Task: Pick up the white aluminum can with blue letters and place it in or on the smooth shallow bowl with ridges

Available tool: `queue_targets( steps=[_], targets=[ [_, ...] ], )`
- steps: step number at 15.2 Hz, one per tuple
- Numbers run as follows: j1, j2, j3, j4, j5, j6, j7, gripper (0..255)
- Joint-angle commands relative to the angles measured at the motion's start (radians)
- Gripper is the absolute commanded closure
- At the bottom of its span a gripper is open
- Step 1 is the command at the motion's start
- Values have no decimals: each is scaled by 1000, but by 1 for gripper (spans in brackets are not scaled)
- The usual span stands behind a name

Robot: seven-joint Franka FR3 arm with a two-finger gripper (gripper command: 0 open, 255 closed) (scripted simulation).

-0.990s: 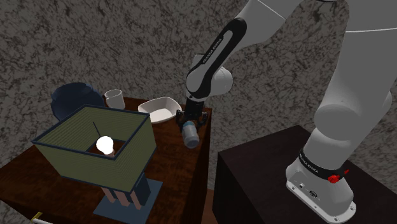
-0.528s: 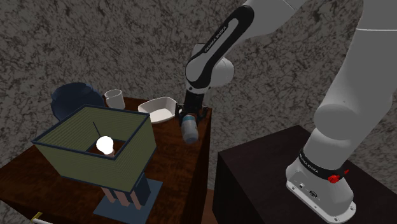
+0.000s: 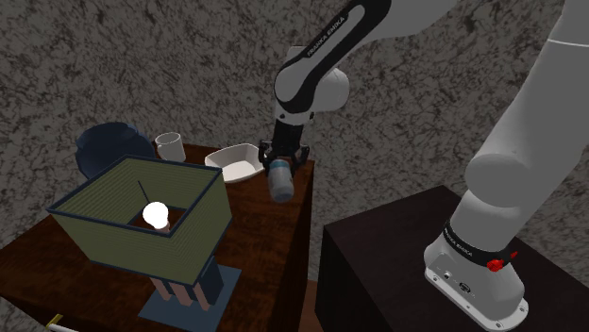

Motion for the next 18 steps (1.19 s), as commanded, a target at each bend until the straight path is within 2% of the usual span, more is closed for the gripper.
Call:
queue_targets(
  steps=[1, 7, 12, 18],
  targets=[
    [-2, -28, -1, 7, 5, -33, 3, 255],
    [-5, -96, -8, 31, 12, -122, 12, 255],
    [-24, 95, -24, 242, -132, -150, 84, 255],
    [5, 318, -67, 536, -271, -233, 154, 255]
  ],
)
